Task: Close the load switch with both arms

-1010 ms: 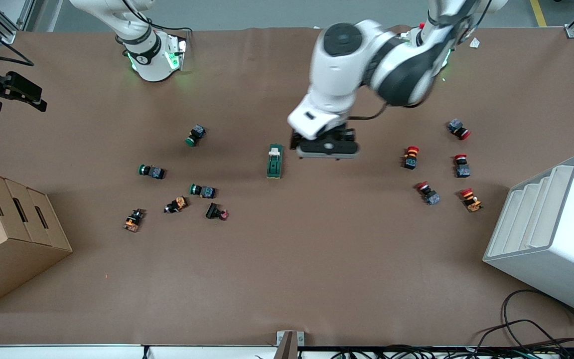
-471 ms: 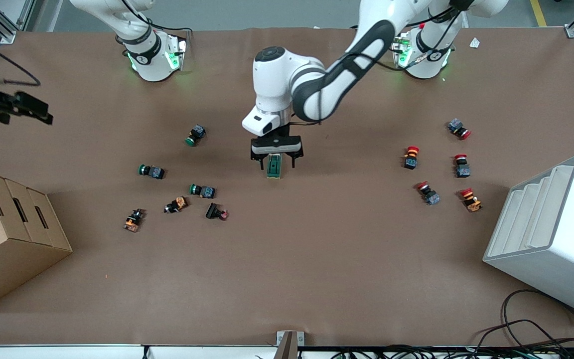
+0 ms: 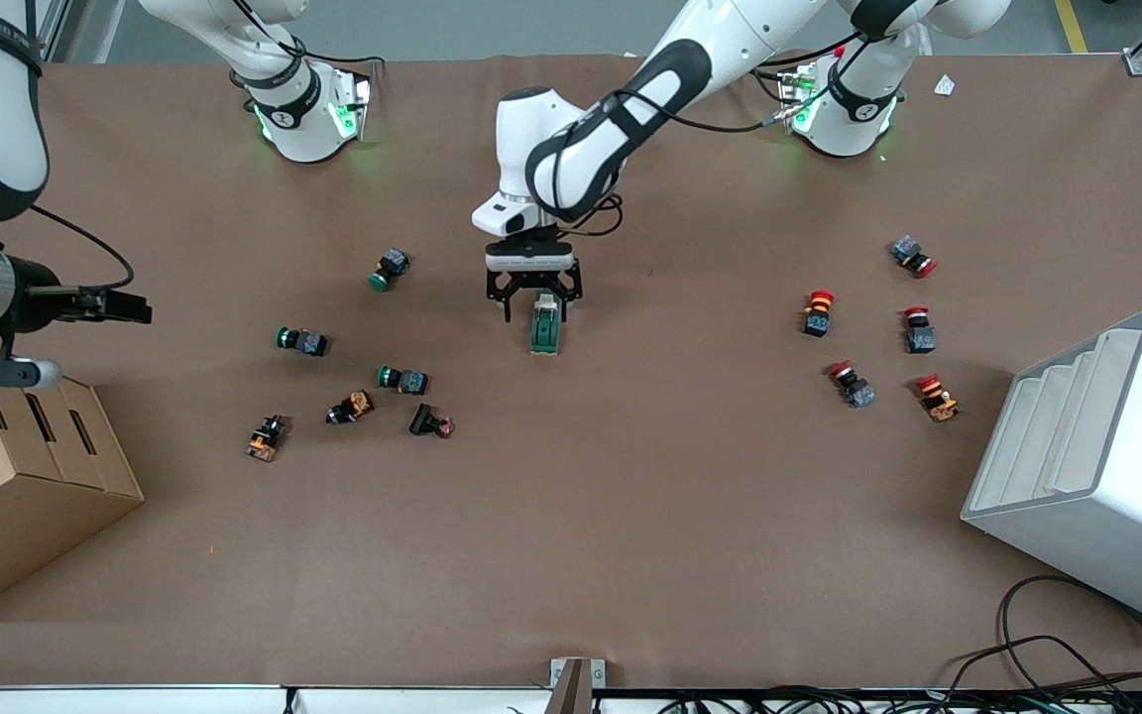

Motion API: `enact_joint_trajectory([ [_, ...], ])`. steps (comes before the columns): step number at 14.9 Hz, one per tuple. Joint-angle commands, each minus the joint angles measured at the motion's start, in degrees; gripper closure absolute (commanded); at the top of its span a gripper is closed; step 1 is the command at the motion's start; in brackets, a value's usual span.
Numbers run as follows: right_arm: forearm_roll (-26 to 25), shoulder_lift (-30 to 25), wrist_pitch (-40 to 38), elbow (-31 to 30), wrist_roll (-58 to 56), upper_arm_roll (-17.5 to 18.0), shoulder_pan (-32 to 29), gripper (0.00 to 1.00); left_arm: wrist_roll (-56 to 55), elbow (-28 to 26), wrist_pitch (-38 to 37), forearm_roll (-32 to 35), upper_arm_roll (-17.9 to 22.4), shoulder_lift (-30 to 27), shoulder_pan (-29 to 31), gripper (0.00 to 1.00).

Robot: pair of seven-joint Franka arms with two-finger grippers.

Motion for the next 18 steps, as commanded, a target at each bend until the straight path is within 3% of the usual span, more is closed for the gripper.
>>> enact_joint_trajectory([
  [1,2.6,-0.6,0.4,-0.6,11.5,0.5,2.8,0.0,-9.2,-4.6,0.0,9.9,0.2,-0.5,-0.8,0.03],
  [3,5.0,-0.6,2.6,-2.8,21.2,0.5,6.0,0.0,-15.1,-6.1,-0.2,15.4,0.1,-0.2,-1.3,0.03],
  [5,7.8,-0.6,5.5,-4.8,32.0,0.5,10.5,0.0,-18.6,-6.1,-2.5,16.3,0.3,1.2,-3.8,0.03],
  [9,12.0,-0.1,18.2,-11.2,52.1,0.6,20.0,0.0,-21.4,-6.1,-7.6,19.9,0.4,4.2,-5.3,0.03],
  [13,13.6,4.9,32.2,-13.7,69.2,0.5,29.9,0.0,-27.4,-6.0,-11.7,26.2,0.5,7.0,-6.6,0.02],
  [18,13.6,12.3,44.3,-14.0,79.4,0.6,36.6,0.0,-30.0,-5.6,-16.9,30.8,0.6,9.1,-7.3,0.03],
])
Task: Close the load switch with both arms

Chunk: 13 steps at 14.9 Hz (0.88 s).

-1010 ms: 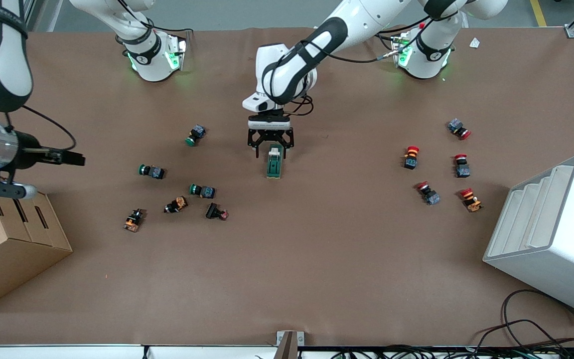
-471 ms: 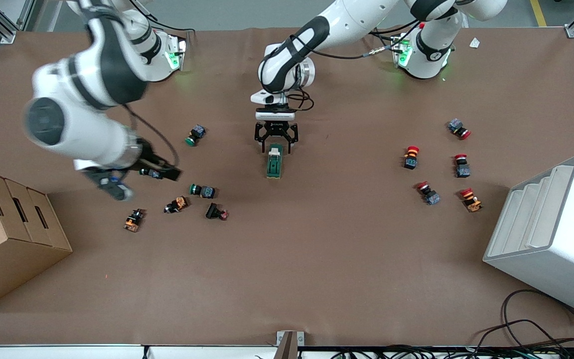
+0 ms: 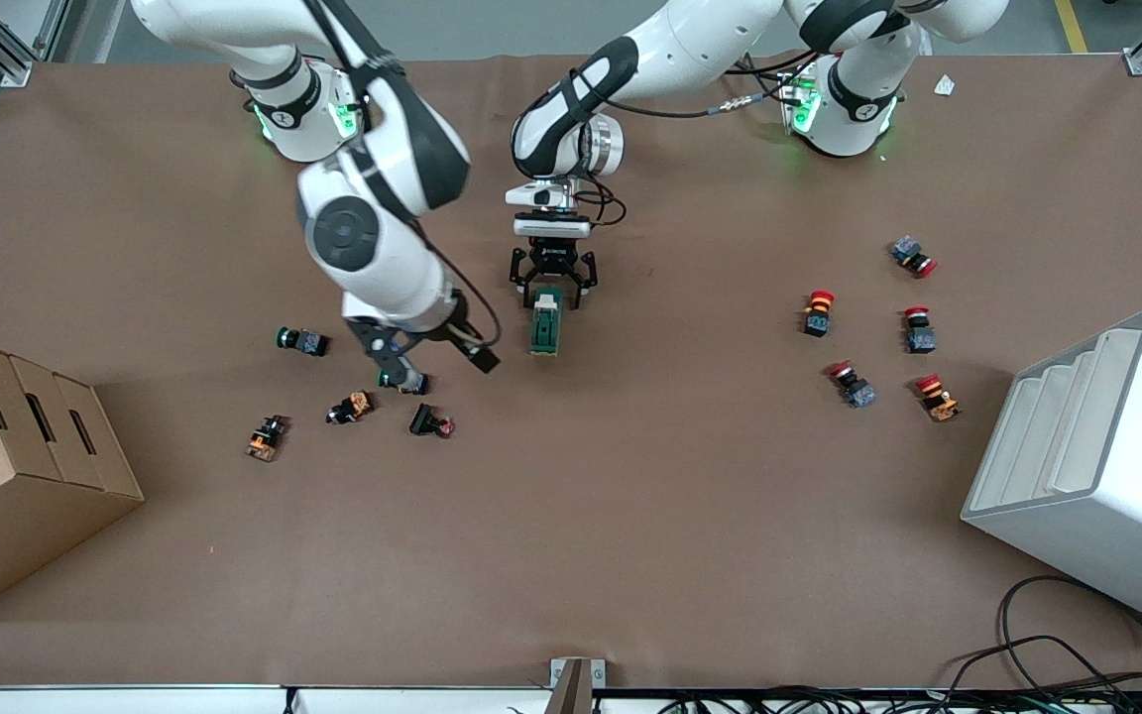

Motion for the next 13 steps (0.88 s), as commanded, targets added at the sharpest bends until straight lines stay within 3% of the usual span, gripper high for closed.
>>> enact_joint_trajectory([
  [1,1.2,3.3,6.9,-1.4,4.4,-0.7,3.3,0.0,-1.2,1.3,-1.4,2.2,0.4,1.8,-0.5,0.03],
  [5,1.2,4.2,19.2,-8.6,7.6,-0.7,7.0,0.0,-1.2,1.2,-1.5,2.0,0.4,1.9,-0.8,0.03],
  [13,1.2,4.7,23.4,-13.2,8.8,-0.7,13.2,0.0,-1.2,1.2,-2.0,2.0,0.4,2.1,-0.8,0.03],
])
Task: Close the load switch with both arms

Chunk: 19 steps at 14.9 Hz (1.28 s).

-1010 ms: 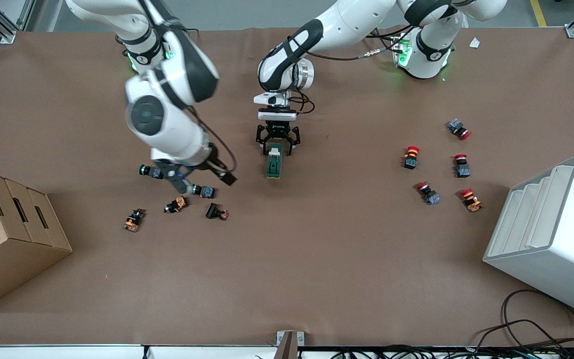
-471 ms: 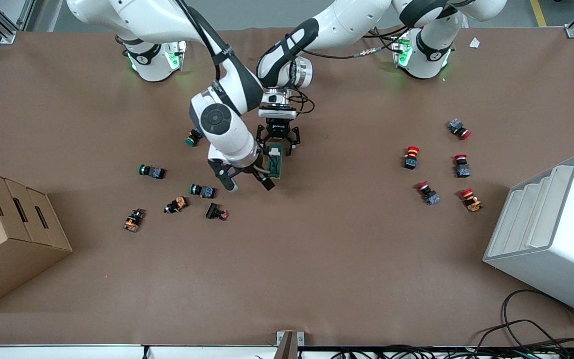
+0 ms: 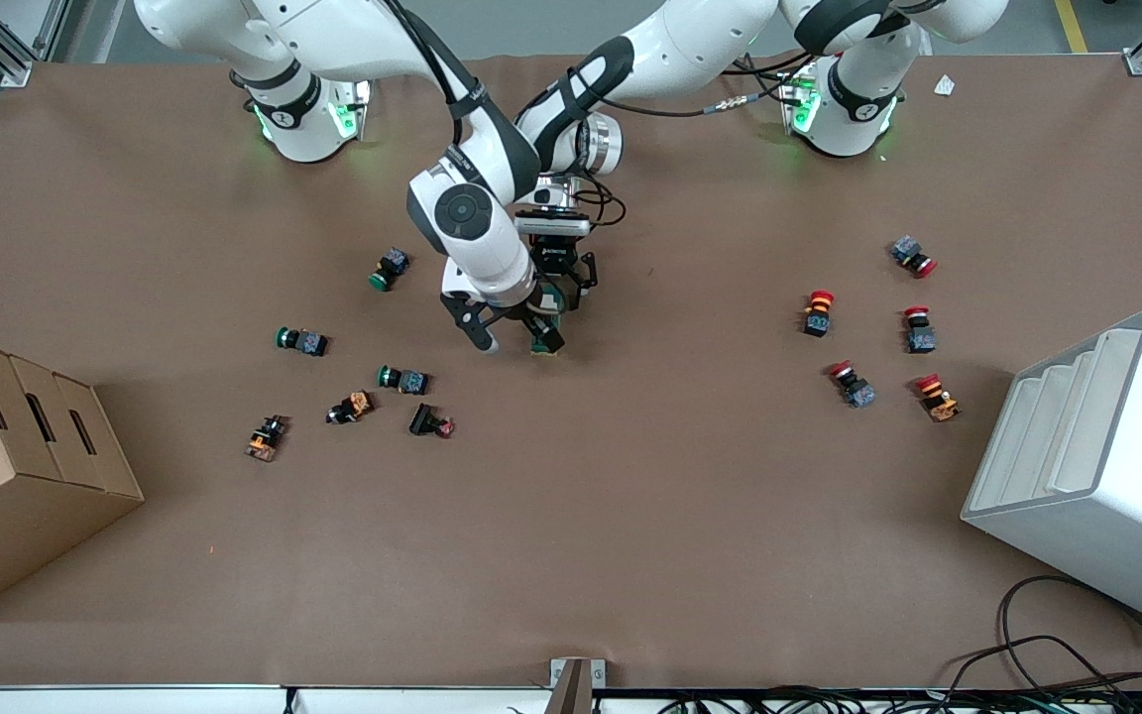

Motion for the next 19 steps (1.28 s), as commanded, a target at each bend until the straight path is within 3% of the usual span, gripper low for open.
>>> enact_joint_trajectory([
  [1,1.2,-1.4,1.1,-2.6,0.3,-0.6,2.2,0.0,-0.8,1.1,-0.6,1.4,0.4,1.7,-0.4,0.03],
  [11,1.2,2.5,8.3,-2.3,0.3,-0.6,4.3,0.0,-0.7,1.3,-0.6,1.4,0.5,1.9,-0.3,0.02],
  [19,1.2,4.6,8.6,-0.8,0.1,-0.6,5.8,0.0,-0.6,1.6,-0.6,1.4,0.6,2.2,-0.1,0.02],
])
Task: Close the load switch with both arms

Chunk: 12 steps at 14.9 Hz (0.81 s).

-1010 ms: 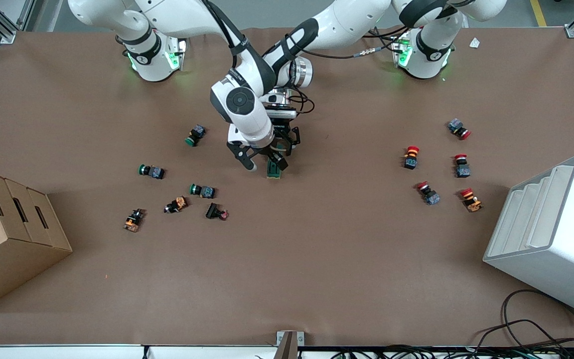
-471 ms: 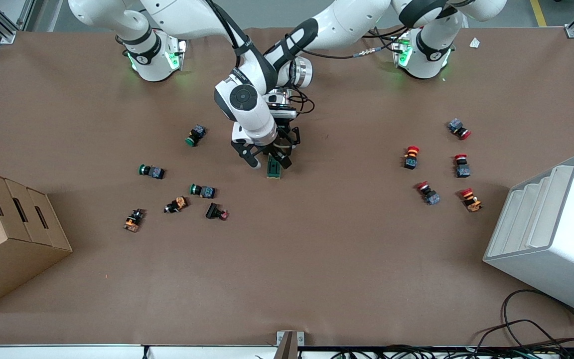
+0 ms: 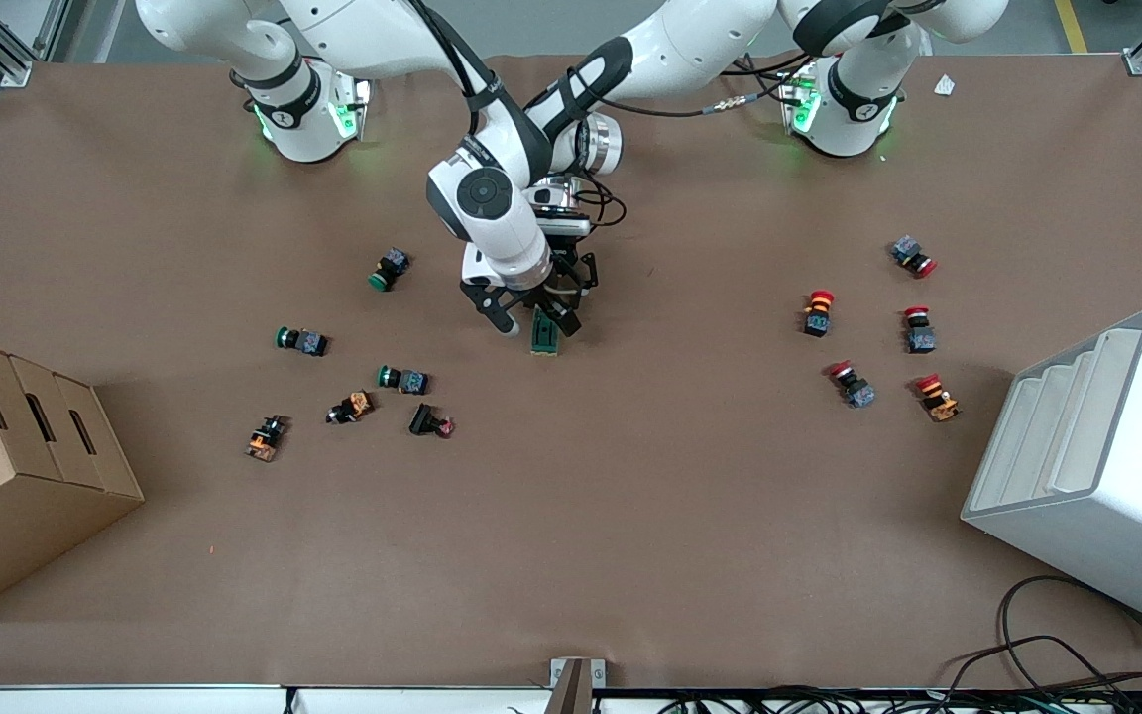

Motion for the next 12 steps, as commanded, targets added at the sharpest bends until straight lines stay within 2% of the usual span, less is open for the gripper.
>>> enact_joint_trajectory([
  [1,1.2,3.4,2.7,1.3,0.1,-0.6,2.8,0.0,0.0,1.8,0.1,0.4,0.6,1.9,0.0,0.02],
  [12,0.3,5.1,3.0,1.5,-0.5,-0.7,3.2,0.0,0.0,2.0,0.1,0.4,0.6,1.9,0.0,0.03],
])
